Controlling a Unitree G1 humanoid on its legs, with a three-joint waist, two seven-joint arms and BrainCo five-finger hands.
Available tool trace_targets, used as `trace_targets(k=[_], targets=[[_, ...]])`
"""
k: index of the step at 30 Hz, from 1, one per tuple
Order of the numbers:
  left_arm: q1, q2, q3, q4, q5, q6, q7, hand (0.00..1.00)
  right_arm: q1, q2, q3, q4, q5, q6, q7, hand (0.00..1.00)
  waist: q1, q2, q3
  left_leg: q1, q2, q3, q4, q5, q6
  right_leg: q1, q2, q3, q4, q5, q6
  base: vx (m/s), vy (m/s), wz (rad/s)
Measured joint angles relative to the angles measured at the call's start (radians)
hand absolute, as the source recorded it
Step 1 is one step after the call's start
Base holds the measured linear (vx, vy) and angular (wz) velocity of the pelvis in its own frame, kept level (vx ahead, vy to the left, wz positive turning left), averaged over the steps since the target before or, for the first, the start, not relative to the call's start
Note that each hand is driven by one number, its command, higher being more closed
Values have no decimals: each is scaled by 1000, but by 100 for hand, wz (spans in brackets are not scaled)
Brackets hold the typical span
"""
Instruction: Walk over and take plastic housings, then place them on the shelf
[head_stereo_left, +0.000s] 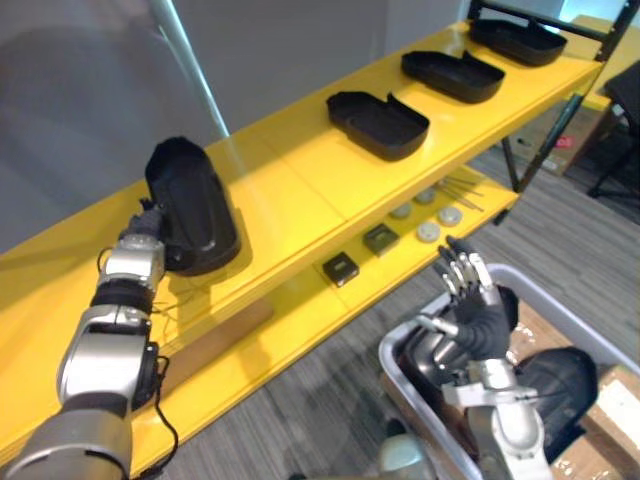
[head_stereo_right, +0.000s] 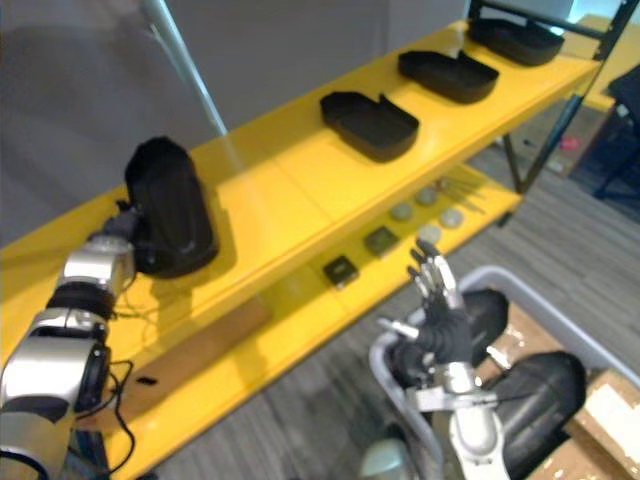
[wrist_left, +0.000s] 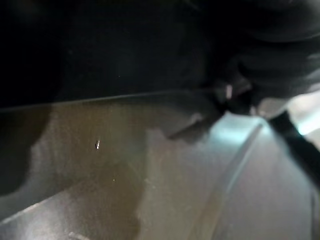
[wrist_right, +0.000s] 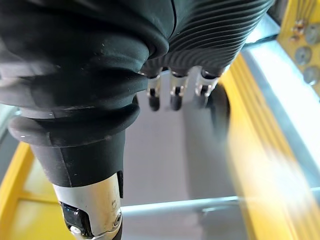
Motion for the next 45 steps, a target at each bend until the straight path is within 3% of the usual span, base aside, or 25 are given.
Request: trace_targets(k=[3, 12, 16, 17, 23, 26, 34, 39, 42, 45], targets=[[8, -4, 0, 28, -25, 0, 15, 100, -14, -1, -1, 0, 1, 4, -17, 0, -17, 1, 32, -3, 0, 7, 5, 0, 0, -11, 0, 8, 10, 0, 0, -49, 1, -8], [22, -40, -2, 48, -82, 0, 68, 100, -4, -13, 0, 0, 3, 4, -9, 0, -31, 3, 34, -4, 3, 35, 7, 0, 0, -29, 1, 35, 16, 1, 0, -11, -4, -9], [22, -40, -1, 56, -121, -4, 117, 100, -4, -27, 15, 0, 23, 4, -8, 0, -45, 17, 49, -4, 3, 39, 8, 0, 0, -36, 2, 41, 21, 1, 0, -20, -4, -4], [22, -39, 0, 56, -143, -7, 143, 0, -4, -27, 19, 0, 23, 4, -7, 0, -49, 20, 58, -4, 3, 40, 9, 0, 0, -37, 2, 44, 23, 2, 0, -31, -3, -5], [22, -37, 21, 59, -185, -49, 252, 0, -2, -36, 23, 0, 41, 2, -6, 0, -61, 20, 70, -5, 5, 65, 9, 0, 0, -55, 8, 69, 25, 9, 1, -31, -9, -12], [21, -37, 82, 59, -198, -69, 314, 0, 6, -40, 41, 0, 42, -3, -6, 0, -77, 17, 73, -7, 5, 70, 9, 0, 0, -61, 12, 78, 25, 11, 2, -30, -16, -6], [-18, -37, 137, 58, -264, -126, 460, 0, 15, -39, 61, 0, 43, -23, 5, 0, -79, 12, 102, -14, 6, 81, 10, 0, 0, -72, 10, 86, 24, 21, 2, -18, -3, -4], [-47, -37, 175, 31, -253, -137, 535, 0, 17, -37, 79, 0, 43, -45, 26, 0, -79, 11, 102, -14, 6, 70, 10, 0, 0, -64, 8, 77, 22, 21, 2, -4, -6, 6], [-51, -37, 194, 10, -249, -193, 567, 0, 28, -34, 81, 0, 41, -53, 33, 0, -71, 10, 101, -7, 8, 59, 9, 0, 0, -46, 7, 62, 13, 21, 2, -8, -7, 10], [-51, -36, 214, -22, -168, -246, 568, 0, 34, -29, 80, 0, 42, -69, 43, 0, -54, 8, 100, 1, 9, 52, 9, 0, 0, -30, 6, 53, 6, 21, 2, -15, -3, 8]])
